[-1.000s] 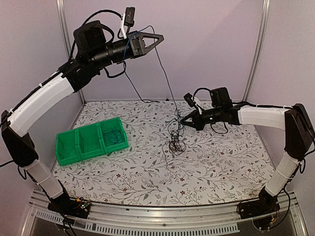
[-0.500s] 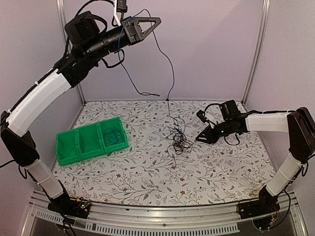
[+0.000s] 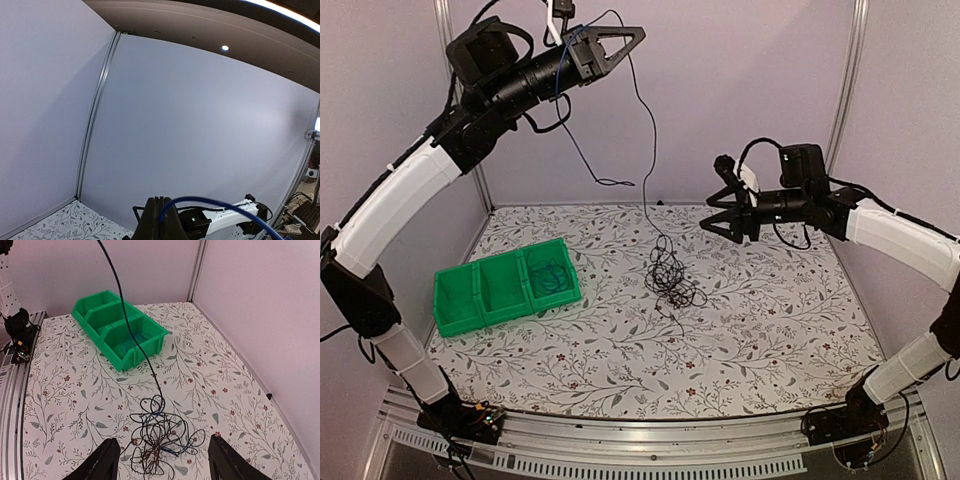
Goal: Untangle the cables
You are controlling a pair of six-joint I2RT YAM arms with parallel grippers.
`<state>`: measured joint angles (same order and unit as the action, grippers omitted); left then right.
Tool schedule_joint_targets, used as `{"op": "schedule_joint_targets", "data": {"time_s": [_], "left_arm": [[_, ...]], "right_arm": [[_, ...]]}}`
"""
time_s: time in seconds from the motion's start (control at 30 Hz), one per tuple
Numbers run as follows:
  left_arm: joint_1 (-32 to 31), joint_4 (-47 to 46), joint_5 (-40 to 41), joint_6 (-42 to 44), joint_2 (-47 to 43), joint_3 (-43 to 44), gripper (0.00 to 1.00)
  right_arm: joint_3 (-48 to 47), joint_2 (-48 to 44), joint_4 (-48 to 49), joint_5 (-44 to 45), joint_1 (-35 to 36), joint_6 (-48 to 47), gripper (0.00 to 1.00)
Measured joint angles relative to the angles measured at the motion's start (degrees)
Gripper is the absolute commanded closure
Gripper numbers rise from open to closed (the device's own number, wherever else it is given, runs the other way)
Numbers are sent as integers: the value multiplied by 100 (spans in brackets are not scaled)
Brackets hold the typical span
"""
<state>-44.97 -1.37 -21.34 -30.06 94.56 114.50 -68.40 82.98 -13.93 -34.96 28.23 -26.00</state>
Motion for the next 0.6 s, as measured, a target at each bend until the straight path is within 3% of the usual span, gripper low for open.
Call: {"op": "schedule_joint_targets", "data": {"time_s": [0.2, 0.27, 0.33, 0.47, 0.6], "left_arm": [[-35, 15, -2, -11, 111, 103, 100], [-44, 44, -2, -11, 157, 170, 100], [-59, 76, -2, -11, 205, 262, 100], [-103, 138, 37, -11, 256, 470, 100], [-203, 188, 149, -9, 352, 916, 100]], "right_arm": [[-883, 527, 553, -275, 566, 0, 37], [-1029, 918, 758, -304, 675, 111, 46], [-1099, 1287, 914, -308, 721, 297, 62], [-1152, 1963, 1143, -315, 734, 833, 85], [-1097, 2302, 1290, -330, 732, 1154, 88]]}}
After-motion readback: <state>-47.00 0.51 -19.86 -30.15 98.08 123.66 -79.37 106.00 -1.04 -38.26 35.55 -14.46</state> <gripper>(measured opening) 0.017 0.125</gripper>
